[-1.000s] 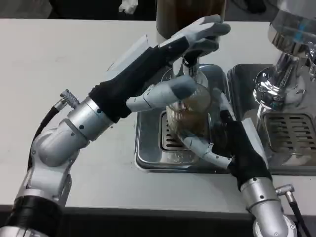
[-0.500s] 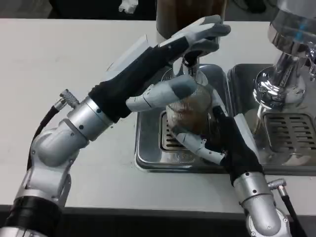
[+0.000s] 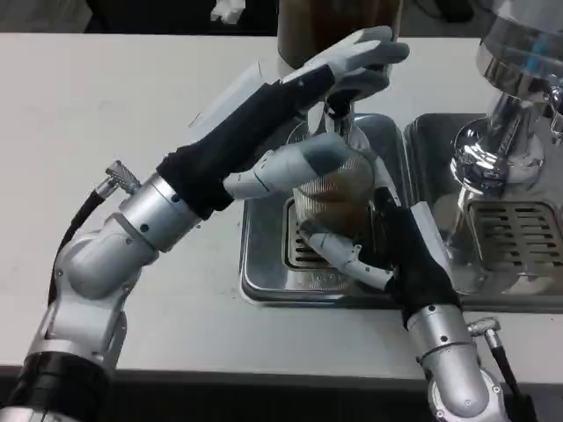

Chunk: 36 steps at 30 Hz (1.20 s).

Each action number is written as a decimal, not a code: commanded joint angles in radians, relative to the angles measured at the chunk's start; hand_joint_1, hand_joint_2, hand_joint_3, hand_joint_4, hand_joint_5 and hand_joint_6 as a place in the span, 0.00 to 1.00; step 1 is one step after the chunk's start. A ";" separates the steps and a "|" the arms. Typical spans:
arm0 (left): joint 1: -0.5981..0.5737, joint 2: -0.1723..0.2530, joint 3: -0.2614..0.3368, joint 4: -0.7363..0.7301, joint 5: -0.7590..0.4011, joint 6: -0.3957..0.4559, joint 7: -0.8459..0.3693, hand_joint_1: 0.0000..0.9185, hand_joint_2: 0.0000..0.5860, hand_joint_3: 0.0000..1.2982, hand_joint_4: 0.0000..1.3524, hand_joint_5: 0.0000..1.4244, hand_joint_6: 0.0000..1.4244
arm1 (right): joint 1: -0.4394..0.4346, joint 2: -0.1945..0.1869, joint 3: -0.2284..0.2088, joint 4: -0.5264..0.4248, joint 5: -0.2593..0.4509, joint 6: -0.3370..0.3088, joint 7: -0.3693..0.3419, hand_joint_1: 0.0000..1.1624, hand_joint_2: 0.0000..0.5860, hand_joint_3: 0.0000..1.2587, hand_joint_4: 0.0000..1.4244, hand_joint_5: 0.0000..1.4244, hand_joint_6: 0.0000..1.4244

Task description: Grasp the cup under the faucet to collect the drink, then remove the cup.

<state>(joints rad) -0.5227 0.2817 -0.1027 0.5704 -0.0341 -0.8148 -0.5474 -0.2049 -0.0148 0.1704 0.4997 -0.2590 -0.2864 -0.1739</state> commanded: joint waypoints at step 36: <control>0.483 0.123 0.237 -0.065 0.104 -0.026 0.296 0.00 0.22 0.12 0.00 0.06 0.03 | -0.036 0.031 -0.001 0.066 -0.037 -0.048 -0.087 0.61 0.34 0.00 0.00 0.00 0.00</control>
<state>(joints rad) -0.0584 0.3959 0.1391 0.4930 0.0539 -0.8224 -0.2638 -0.2207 0.0050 0.1731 0.5473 -0.2927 -0.3213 -0.2421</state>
